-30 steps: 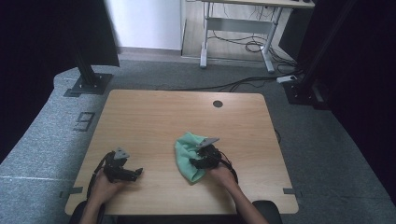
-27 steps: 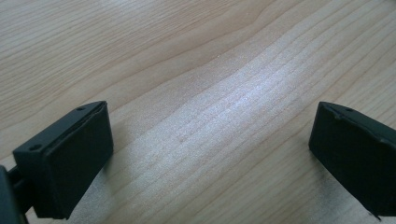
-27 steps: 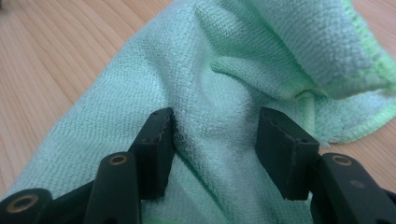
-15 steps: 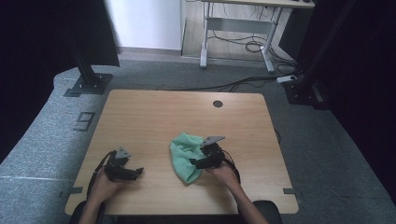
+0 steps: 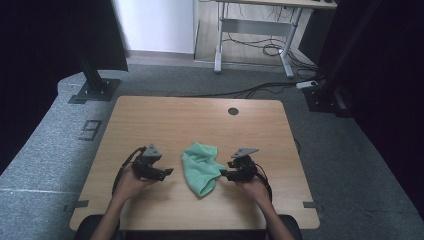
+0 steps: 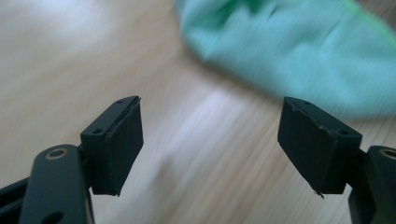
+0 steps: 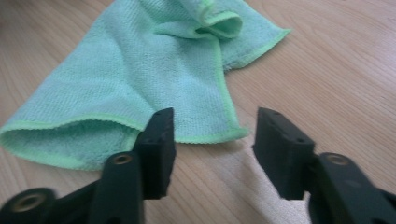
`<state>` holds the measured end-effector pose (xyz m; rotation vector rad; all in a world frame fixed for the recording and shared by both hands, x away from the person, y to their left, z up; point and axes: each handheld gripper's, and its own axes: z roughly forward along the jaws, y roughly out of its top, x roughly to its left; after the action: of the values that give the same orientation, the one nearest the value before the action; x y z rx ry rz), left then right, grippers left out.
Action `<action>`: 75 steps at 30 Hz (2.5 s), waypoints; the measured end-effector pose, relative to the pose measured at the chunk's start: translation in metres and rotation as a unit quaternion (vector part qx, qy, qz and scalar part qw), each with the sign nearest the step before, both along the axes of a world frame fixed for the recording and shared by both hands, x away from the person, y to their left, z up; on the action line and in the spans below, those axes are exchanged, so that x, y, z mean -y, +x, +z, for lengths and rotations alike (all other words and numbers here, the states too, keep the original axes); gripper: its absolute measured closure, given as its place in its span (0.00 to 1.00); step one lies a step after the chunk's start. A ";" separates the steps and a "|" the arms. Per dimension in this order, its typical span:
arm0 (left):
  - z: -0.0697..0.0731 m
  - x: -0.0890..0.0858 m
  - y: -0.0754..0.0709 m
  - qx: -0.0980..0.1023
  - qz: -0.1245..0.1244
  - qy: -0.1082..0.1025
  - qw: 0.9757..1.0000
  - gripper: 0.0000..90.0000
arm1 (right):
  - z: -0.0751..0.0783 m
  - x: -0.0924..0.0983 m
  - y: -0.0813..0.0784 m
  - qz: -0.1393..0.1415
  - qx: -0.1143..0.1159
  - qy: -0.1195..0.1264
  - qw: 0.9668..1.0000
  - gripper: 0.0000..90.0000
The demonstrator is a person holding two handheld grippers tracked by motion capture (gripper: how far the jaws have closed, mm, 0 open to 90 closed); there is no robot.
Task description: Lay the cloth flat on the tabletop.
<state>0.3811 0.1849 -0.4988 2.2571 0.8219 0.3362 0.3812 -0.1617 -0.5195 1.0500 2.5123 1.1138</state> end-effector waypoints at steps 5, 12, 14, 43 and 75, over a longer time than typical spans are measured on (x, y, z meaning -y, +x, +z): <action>0.017 0.032 0.018 0.023 -0.031 0.022 0.999 0.28 | -0.006 -0.001 0.004 -0.013 -0.016 0.000 1.000 0.62; 0.017 0.070 0.050 0.032 -0.052 0.037 0.997 0.32 | -0.009 -0.004 0.010 -0.020 -0.014 0.004 1.000 0.56; 0.010 0.080 0.059 0.029 -0.054 0.050 0.997 0.33 | -0.011 -0.006 0.011 -0.023 -0.012 0.001 1.000 0.50; -0.003 0.040 0.044 -0.006 0.020 0.014 1.000 0.87 | 0.006 0.012 0.022 -0.030 0.016 -0.033 0.999 0.93; -0.021 0.020 0.039 -0.019 0.041 -0.034 0.998 0.88 | -0.016 0.004 0.017 -0.015 -0.018 -0.049 0.999 0.95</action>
<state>0.4201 0.1648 -0.5199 2.1761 0.9350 0.2995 0.3979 -0.1655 -0.5352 1.0874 2.5407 0.9615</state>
